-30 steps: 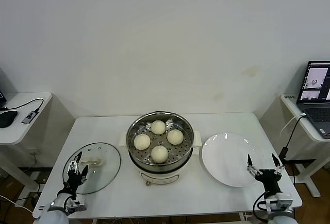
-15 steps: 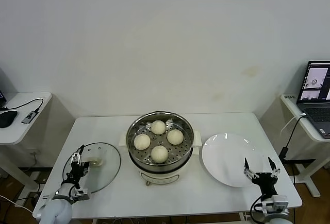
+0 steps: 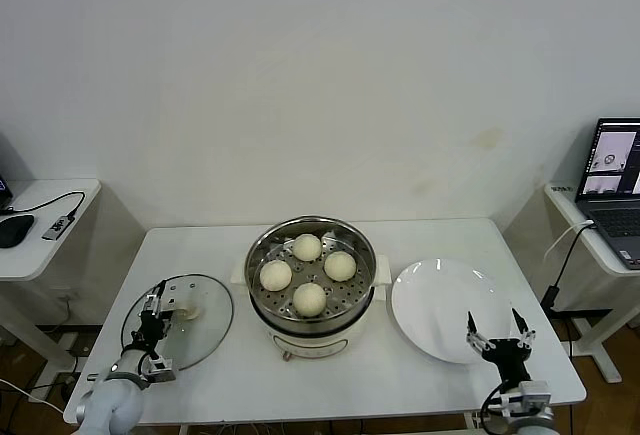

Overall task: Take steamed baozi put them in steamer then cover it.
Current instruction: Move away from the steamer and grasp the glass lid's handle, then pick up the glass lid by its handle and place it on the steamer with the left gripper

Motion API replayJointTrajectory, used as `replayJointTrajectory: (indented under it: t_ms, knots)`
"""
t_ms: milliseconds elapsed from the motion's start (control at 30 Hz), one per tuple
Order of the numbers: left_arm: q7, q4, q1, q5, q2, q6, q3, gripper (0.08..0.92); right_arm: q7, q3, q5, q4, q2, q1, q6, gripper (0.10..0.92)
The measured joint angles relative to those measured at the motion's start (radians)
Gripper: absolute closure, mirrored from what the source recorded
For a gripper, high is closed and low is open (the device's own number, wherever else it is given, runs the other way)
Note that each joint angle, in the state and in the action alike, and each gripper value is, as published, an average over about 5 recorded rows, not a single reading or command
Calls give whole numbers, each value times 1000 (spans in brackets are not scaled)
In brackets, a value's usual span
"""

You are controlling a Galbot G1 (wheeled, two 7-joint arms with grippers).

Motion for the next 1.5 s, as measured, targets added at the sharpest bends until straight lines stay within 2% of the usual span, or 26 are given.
replayJointTrajectory:
  t_ms: [500,600,800,1000,1267,1500]
  knots:
    - [-12,43,-19,-8,-16,-17,2,793,-12,-7,-15,-1,4,-10,3,203]
    - [-23,51,-22,-15,-21,-24,-2,845,-14,-7,-17,-1,5,-12,5,203]
    - [-50,40,-7,-36,-30,-35,-17,850,-23,-10,-30,8,3,-20,2,203]
    - [-85,-27,32,-37,-35,-23,-39,851,-34,-19,-46,20,-3,-26,0,203]
    - [-101,-174,119,-20,-23,26,-82,852,-45,-32,-37,40,-17,-40,-4,203]
    - [-55,-354,213,-31,5,104,-129,852,-52,-32,-32,53,-23,-57,-1,203]
